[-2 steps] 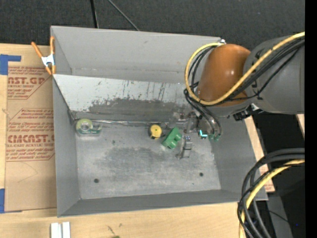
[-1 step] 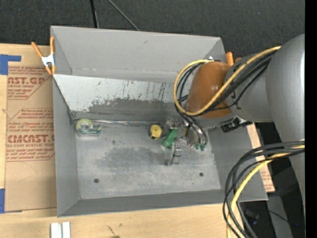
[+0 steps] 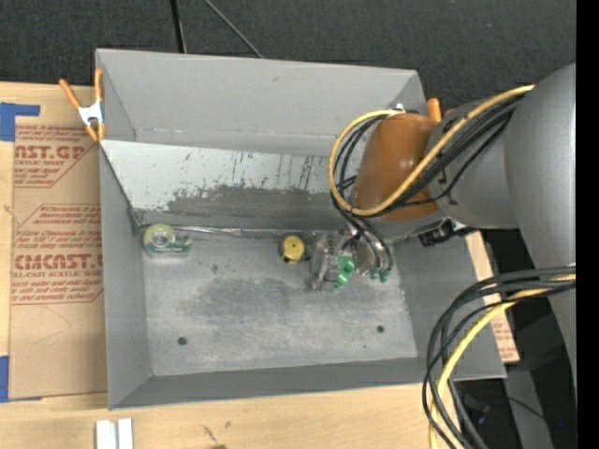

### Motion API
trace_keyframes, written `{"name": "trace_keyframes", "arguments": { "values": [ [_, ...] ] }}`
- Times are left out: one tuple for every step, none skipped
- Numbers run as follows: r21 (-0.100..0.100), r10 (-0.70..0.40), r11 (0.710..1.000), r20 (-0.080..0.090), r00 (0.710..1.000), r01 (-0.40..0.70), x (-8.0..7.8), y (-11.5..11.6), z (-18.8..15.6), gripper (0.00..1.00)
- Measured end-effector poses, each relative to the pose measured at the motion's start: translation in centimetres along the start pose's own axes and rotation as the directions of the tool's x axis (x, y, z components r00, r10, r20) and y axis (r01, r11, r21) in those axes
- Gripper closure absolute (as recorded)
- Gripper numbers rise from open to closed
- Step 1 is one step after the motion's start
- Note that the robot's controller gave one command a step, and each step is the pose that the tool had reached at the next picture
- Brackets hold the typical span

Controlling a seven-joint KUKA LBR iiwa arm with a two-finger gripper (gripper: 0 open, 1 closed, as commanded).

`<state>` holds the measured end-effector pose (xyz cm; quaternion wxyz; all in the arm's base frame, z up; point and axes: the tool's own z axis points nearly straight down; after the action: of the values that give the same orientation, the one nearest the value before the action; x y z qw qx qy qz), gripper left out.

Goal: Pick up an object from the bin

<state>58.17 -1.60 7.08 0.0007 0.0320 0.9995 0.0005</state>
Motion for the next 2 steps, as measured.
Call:
{"name": "trace_keyframes", "arguments": {
  "values": [
    [0.0,0.0,1.0,0.0,1.0,0.0,0.0,0.0,0.0,0.0],
    [0.004,0.021,1.0,0.002,1.0,-0.021,-0.9,-5.8,0.1,0.0]
  ]
}}
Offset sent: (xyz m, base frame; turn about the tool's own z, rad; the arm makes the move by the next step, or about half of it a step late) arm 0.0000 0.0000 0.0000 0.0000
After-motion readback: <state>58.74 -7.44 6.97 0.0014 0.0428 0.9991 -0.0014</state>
